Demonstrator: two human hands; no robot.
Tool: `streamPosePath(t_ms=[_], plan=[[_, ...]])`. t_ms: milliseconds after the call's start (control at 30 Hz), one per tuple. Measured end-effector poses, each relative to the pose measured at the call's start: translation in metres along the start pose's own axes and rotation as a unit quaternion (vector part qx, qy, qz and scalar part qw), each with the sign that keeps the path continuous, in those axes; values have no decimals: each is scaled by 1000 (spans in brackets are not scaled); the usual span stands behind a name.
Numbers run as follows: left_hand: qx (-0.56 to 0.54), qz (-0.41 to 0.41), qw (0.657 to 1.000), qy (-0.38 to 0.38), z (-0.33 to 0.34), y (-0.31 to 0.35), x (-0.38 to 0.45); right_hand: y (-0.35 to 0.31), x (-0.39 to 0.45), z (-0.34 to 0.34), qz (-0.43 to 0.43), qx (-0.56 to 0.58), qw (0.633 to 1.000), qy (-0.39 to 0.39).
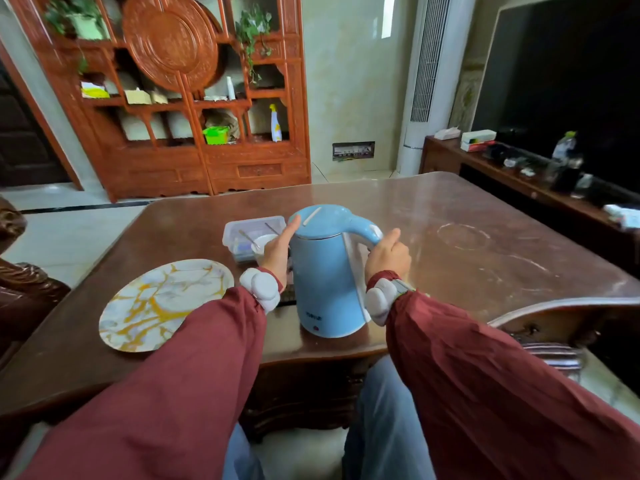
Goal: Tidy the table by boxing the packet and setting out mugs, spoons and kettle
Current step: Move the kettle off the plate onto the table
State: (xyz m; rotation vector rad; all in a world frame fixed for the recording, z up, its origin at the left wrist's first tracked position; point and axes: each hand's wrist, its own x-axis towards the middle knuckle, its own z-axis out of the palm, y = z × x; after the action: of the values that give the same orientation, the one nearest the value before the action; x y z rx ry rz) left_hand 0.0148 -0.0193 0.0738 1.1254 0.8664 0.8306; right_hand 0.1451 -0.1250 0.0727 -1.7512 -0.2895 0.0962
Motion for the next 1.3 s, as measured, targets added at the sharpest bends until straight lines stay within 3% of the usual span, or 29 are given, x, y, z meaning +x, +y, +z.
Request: streamPosePath(t_ms=[133,500,667,767,867,1300], plan=[[18,0,999,-36,29,-8,8,14,26,-16,-24,-42,999,18],[28,25,999,-37,86,-36,42,55,71,-32,14,-3,997,77],[73,90,993,-31,99,-43,33,56,80,-24,60,23,994,90],[178,192,964,-45,102,-62,22,60,85,-20,67,14,992,104],[203,243,946,-74,103,-72,29,59,91,-18,60,20,992,105],[246,255,932,-71,105,-58,100,58,143,30,42,44,996,63]])
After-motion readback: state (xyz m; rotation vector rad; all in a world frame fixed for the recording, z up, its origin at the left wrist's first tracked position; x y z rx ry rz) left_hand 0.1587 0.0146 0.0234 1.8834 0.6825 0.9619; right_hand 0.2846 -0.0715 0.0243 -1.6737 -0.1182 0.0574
